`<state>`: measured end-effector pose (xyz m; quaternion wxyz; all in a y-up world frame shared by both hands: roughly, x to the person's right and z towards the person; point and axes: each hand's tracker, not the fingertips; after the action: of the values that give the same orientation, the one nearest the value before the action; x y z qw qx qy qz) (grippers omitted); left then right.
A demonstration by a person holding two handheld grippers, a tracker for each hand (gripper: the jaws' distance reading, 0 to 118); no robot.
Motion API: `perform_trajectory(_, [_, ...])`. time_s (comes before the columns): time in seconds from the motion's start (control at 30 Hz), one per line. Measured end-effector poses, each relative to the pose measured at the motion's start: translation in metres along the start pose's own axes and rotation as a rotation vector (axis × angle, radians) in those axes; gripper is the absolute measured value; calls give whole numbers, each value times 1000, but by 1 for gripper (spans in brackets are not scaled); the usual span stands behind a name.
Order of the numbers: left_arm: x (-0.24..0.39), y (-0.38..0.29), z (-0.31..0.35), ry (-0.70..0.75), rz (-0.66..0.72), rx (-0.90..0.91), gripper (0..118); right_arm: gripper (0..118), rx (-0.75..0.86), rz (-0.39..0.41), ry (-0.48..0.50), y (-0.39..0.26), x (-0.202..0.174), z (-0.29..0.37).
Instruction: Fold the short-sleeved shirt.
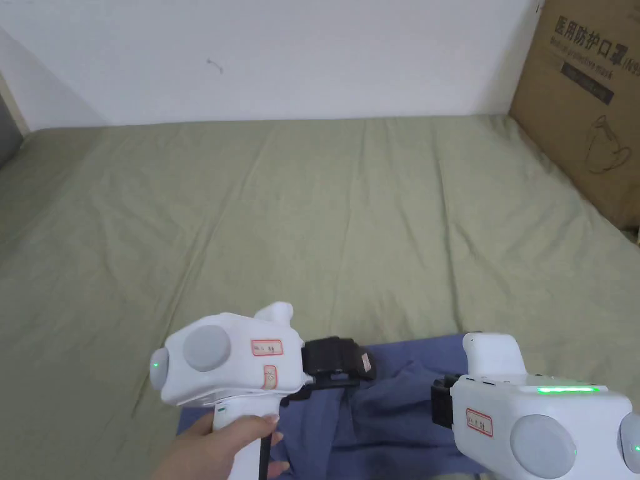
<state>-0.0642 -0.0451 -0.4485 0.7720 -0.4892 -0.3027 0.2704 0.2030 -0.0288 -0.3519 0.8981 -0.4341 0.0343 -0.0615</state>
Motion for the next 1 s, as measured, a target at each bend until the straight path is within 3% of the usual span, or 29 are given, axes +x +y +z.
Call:
perform_trajectory(0.07, [5, 2, 22, -3, -51, 58, 104, 1, -1, 0, 4, 1, 0, -1])
perform_trajectory(0.13, [8, 7, 45, 110, -108, 75, 97, 1, 0, 0, 6, 1, 1, -1])
perform_trajectory(0.17, [5, 7, 54, 177, -129, 76, 83, 1, 3, -2, 7, 2, 1, -1])
perform_trajectory(0.23, [-3, 7, 67, 264, -151, 75, 10, 1, 5, -9, 13, 3, 2, -2])
perform_trajectory(0.27, [-10, 6, 68, 294, -159, 59, 0, 1, 4, -11, 16, 3, 3, -3])
perform_trajectory(0.37, [-26, 0, 66, 342, -138, 24, 0, 1, 5, -14, 18, 4, 4, -5])
perform_trajectory(0.53, [-37, -14, 29, 248, -51, -89, 0, 1, -4, -21, 14, 3, 8, -8])
perform_trajectory(0.77, [-12, -39, -47, 160, -99, -270, 0, 1, -26, -16, -8, 0, 14, -11])
perform_trajectory(1.0, [-5, -49, -69, 111, -69, -275, 0, 1, -27, -13, -6, 0, 12, -9])
